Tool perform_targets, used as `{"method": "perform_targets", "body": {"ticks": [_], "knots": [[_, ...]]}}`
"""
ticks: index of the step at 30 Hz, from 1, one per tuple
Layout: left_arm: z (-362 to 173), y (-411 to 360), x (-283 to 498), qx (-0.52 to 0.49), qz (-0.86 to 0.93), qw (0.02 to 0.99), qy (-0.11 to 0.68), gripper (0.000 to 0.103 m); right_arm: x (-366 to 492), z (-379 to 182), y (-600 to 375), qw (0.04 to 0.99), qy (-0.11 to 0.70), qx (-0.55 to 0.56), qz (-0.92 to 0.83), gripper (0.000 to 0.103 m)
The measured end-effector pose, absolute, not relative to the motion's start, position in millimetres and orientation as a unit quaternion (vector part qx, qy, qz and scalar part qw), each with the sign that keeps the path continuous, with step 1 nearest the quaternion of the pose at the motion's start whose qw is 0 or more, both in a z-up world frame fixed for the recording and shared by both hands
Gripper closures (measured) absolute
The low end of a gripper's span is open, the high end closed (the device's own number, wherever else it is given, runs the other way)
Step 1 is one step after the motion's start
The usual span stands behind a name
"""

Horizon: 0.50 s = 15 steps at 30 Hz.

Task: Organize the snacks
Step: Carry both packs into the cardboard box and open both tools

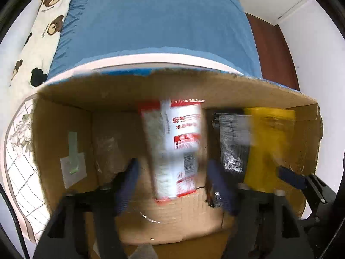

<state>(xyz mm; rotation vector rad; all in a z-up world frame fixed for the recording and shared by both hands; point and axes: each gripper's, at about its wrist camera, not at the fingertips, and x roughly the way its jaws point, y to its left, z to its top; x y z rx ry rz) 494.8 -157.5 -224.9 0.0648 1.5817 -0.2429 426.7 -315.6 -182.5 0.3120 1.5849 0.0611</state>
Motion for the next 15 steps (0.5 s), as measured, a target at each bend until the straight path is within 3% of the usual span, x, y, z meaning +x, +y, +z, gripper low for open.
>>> {"method": "perform_targets", "body": {"ticks": [1, 15], "knots": [[-223.7, -158.0, 494.4, 0.030, -0.109, 0.698, 0.707, 0.017, 426.5, -181.8, -316.5, 0.689, 0.711, 0.138, 0.029, 0.007], [-200.8, -147.6, 463.0, 0.045, -0.088, 0.747, 0.657, 0.017, 397.3, -158.9, -330.6, 0.722, 0.686, 0.096, -0.011, 0.007]]}}
